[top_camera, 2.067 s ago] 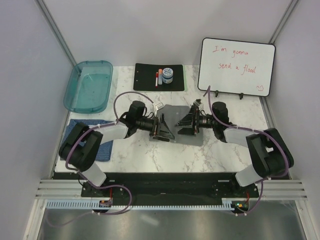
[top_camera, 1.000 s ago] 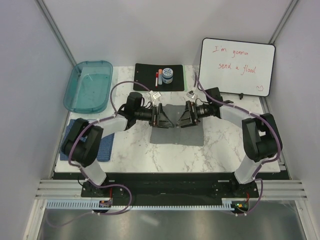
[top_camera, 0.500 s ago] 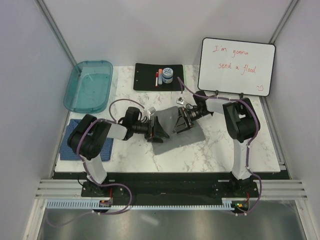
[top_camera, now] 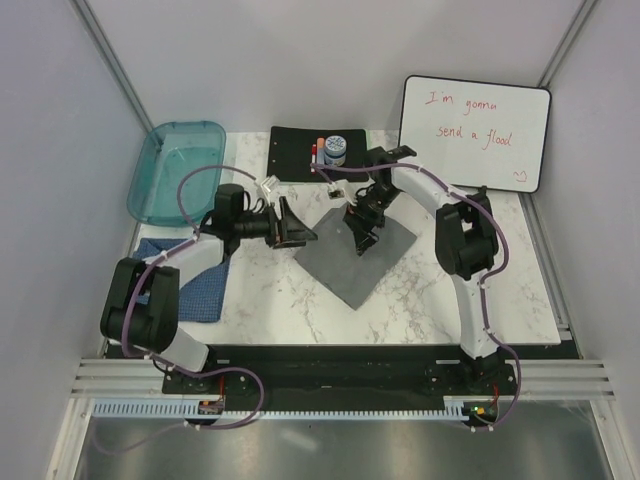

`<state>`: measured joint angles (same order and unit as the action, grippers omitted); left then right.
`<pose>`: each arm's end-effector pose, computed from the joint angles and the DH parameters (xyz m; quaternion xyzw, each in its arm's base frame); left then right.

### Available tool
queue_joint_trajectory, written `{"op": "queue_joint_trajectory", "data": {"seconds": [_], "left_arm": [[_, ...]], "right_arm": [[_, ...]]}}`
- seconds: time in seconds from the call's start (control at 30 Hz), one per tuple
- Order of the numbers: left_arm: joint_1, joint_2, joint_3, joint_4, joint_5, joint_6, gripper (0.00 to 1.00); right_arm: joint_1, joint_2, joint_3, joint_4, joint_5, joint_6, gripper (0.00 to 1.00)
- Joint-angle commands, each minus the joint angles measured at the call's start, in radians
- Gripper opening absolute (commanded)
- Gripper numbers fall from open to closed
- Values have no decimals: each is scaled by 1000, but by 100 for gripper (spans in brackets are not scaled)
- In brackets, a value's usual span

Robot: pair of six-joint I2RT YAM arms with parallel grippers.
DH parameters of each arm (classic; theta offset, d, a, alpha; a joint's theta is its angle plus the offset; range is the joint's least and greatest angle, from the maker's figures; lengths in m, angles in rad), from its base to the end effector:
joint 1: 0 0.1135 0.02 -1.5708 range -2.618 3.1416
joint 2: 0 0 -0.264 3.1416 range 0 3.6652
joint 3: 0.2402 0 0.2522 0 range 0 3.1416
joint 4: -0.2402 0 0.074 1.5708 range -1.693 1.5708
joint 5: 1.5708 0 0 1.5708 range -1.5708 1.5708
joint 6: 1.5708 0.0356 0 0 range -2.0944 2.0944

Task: Fold and stack the long sleeve shirts
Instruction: Fold the shirt

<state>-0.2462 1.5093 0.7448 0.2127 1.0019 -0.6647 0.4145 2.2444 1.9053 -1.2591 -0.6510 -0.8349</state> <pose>0.2850 -0.1026 0.2019 0.0701 0.7977 -0.5647 0.1998 0.3875 0.1941 0.1927 -0.5505 0.7710 0.3154 0.0540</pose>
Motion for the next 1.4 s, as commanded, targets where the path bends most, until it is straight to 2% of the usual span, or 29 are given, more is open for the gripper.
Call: {"op": "queue_joint_trajectory", "data": {"seconds": [0.0, 0.07, 0.13, 0.2, 0.27, 0.33, 0.37, 0.43, 0.47, 0.5, 0.53, 0.57, 0.73, 0.83, 0.93, 0.97, 1.03, 1.1, 1.2, 1.37], "left_arm": [[-1, 131, 148, -55, -74, 117, 96], [-7, 185, 197, -1, -72, 96, 86], [-16, 262, 247, 8, -60, 91, 78], [-25, 308, 274, 13, -42, 89, 65], [-36, 351, 294, 13, -34, 76, 60], [-36, 358, 291, 10, -81, 76, 61], [-36, 353, 294, 1, -112, 89, 68], [-34, 339, 310, -61, -219, 154, 76], [-34, 324, 318, -90, -253, 178, 84], [-33, 315, 324, -114, -281, 218, 88], [-33, 307, 327, -148, -293, 241, 91], [-33, 290, 332, -183, -299, 288, 99], [-31, 244, 353, -408, -345, 460, 99], [-30, 256, 381, -458, -370, 528, 99], [-33, 314, 435, -461, -316, 522, 99], [-37, 334, 455, -470, -318, 508, 99], [-39, 400, 514, -473, -304, 490, 99], [-39, 440, 566, -492, -313, 479, 99], [-38, 502, 599, -490, -304, 449, 94], [-38, 565, 576, -458, -250, 364, 83]], "right_arm": [[1, -115, -29, -80, -100, 35, 87], [-2, -164, -159, 14, -166, 162, 79], [-3, -229, -242, 65, -244, 210, 75], [-6, -267, -362, 179, -284, 336, 65], [-14, -276, -469, 260, -352, 387, 57], [-17, -258, -526, 305, -364, 427, 54], [-19, -221, -554, 320, -340, 421, 52], [-22, -165, -555, 317, -280, 372, 52], [-28, -107, -545, 290, -222, 340, 50], [-39, -77, -532, 265, -178, 301, 49], [-58, -51, -504, 194, -142, 196, 47], [-71, -13, -485, 149, -115, 147, 47], [-121, -12, -358, -196, 46, -197, 49], [-121, -124, -293, -201, 99, -207, 51], [-129, -140, -171, -168, 44, -146, 52], [-135, -125, -145, -139, 19, -36, 53], [-154, -95, -100, -44, -54, 57, 53], [-155, -85, -100, 73, -41, 234, 53], [-154, -65, -100, 262, -19, 403, 53], [-126, 18, -40, 380, 75, 502, 52]]}}
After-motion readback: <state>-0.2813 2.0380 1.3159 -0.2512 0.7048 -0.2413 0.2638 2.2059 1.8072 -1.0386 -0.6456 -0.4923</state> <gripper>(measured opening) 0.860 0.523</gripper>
